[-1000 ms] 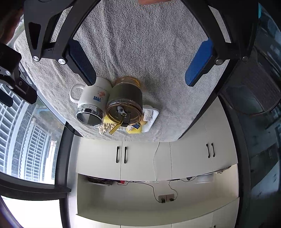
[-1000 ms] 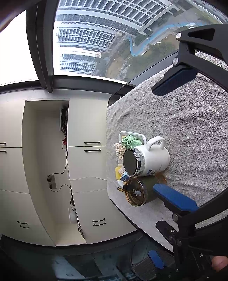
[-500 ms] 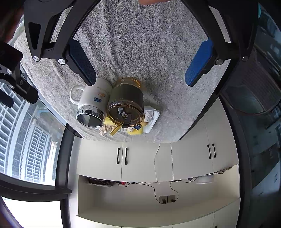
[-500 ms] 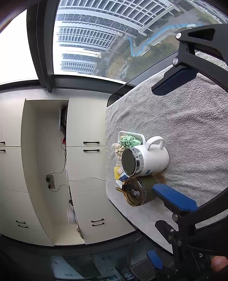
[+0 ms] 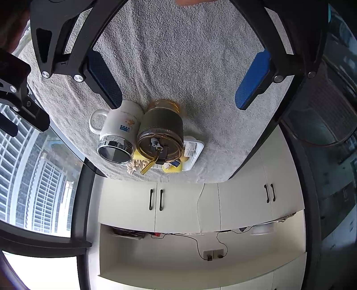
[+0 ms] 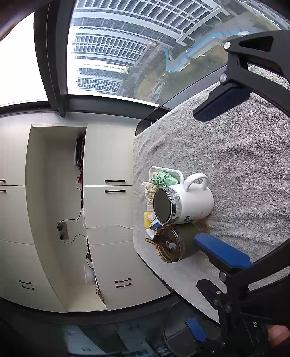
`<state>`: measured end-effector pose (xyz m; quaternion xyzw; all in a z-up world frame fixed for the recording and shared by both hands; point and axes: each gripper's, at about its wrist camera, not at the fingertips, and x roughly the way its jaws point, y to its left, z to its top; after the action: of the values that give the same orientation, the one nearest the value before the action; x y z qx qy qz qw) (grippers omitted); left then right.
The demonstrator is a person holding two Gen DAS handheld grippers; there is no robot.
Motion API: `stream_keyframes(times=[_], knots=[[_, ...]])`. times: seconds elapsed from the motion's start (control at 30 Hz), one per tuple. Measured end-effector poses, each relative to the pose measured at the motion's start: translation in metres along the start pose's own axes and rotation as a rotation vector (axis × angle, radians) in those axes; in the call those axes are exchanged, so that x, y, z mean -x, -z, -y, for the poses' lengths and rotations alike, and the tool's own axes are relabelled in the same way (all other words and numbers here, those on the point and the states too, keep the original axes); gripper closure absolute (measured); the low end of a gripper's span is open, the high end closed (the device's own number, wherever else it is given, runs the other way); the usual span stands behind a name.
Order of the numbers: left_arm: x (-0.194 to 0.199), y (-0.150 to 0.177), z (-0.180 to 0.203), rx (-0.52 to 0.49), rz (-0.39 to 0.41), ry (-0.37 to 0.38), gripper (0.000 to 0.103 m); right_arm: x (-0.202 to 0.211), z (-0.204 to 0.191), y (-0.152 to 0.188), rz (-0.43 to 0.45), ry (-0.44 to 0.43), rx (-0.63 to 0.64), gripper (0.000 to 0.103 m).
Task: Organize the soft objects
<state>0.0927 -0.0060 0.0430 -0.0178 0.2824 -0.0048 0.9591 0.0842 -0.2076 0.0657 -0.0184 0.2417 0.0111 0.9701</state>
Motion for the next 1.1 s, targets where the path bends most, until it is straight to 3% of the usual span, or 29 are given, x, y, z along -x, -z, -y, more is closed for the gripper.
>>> stream_keyframes(times=[1.1], knots=[[-0.0015, 0.0006, 0.0022, 0.002, -0.007, 0.009, 0.0, -0.0003, -0.0001, -0.0006, -0.002, 0.0, 0.002, 0.0]])
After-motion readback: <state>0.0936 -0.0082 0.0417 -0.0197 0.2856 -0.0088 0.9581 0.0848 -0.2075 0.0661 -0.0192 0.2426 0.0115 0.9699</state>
